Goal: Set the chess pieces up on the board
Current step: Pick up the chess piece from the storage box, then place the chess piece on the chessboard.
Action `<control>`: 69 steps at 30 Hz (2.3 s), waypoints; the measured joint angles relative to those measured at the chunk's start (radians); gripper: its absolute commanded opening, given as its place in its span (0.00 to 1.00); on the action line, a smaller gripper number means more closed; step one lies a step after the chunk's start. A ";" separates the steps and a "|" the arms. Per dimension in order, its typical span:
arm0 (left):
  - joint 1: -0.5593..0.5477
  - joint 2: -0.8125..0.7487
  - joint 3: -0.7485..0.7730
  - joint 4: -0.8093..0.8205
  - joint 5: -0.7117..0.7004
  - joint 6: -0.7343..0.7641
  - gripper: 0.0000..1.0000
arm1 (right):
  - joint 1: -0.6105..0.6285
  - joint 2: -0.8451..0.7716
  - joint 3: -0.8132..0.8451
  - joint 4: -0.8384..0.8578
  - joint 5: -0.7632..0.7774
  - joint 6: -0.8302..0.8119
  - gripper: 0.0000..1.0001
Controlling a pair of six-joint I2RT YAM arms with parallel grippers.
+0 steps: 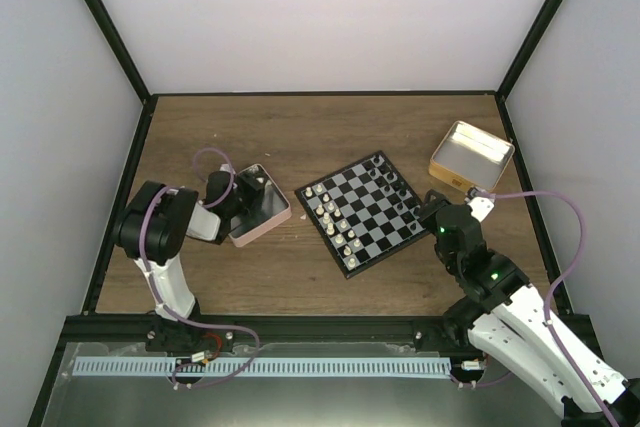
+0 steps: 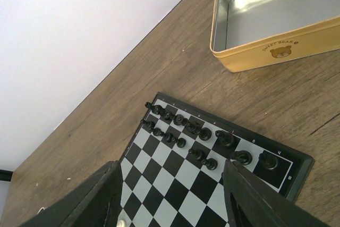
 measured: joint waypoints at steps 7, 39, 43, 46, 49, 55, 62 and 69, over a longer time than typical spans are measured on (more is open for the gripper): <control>0.003 0.041 -0.009 0.100 0.003 -0.013 0.38 | 0.000 0.002 0.000 0.000 0.000 0.000 0.53; 0.004 -0.075 0.025 -0.191 -0.036 0.102 0.04 | 0.000 0.002 0.000 -0.014 0.000 0.000 0.54; -0.001 -0.188 0.081 -0.419 -0.093 0.202 0.04 | 0.000 0.003 0.000 -0.014 0.000 0.000 0.54; -0.011 -0.264 0.129 -0.565 -0.129 0.284 0.05 | 0.000 0.006 0.000 -0.013 -0.002 0.000 0.54; -0.037 -0.320 0.191 -0.705 -0.153 0.385 0.05 | 0.000 0.017 0.000 -0.013 -0.007 0.000 0.54; -0.195 -0.336 0.360 -0.940 -0.190 0.582 0.05 | 0.000 0.028 0.000 -0.012 -0.012 0.000 0.54; -0.444 -0.308 0.536 -1.095 -0.219 0.764 0.06 | 0.000 0.009 0.000 -0.017 -0.003 0.000 0.54; -0.665 -0.180 0.708 -1.230 -0.259 0.904 0.06 | 0.000 -0.020 0.001 -0.052 0.035 0.011 0.54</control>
